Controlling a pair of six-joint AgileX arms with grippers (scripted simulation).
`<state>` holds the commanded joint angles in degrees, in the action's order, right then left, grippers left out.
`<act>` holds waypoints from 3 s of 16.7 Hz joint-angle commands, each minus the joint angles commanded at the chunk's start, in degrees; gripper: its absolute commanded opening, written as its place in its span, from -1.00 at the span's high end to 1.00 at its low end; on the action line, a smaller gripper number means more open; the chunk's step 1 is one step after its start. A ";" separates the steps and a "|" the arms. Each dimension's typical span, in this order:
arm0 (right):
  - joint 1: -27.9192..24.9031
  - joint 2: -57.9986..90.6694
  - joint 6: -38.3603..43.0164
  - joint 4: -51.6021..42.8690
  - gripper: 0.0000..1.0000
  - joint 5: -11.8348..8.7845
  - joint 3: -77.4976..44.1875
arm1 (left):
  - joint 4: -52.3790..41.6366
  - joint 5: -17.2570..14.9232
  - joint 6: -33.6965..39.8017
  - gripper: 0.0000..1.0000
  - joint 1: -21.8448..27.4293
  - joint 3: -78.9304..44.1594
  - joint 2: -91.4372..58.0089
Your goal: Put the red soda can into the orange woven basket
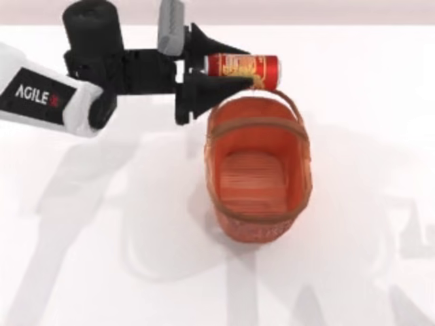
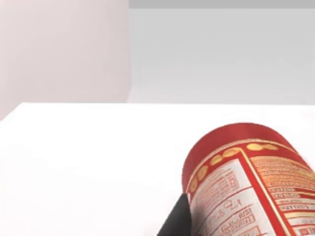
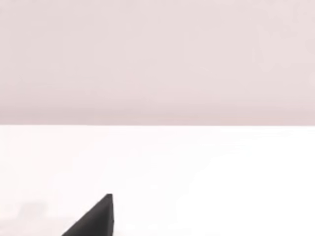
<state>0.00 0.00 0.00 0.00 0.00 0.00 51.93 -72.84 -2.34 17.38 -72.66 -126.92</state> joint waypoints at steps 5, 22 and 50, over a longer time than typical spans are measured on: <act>0.00 0.00 0.00 0.00 -1.00 0.00 0.00 | 4.97 0.03 -0.03 1.00 -0.28 1.81 -3.19; 0.00 0.00 0.00 0.00 -1.00 0.00 0.00 | 4.97 0.03 -0.03 -1.00 -0.28 1.81 -3.19; -25.59 90.73 -39.54 -63.34 -1.00 0.31 -97.18 | -31.54 47.20 6.55 -1.00 -13.80 43.16 80.21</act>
<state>-25.59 90.73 -39.54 -63.34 0.31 -97.18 20.39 -25.63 4.20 3.58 -29.50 -46.71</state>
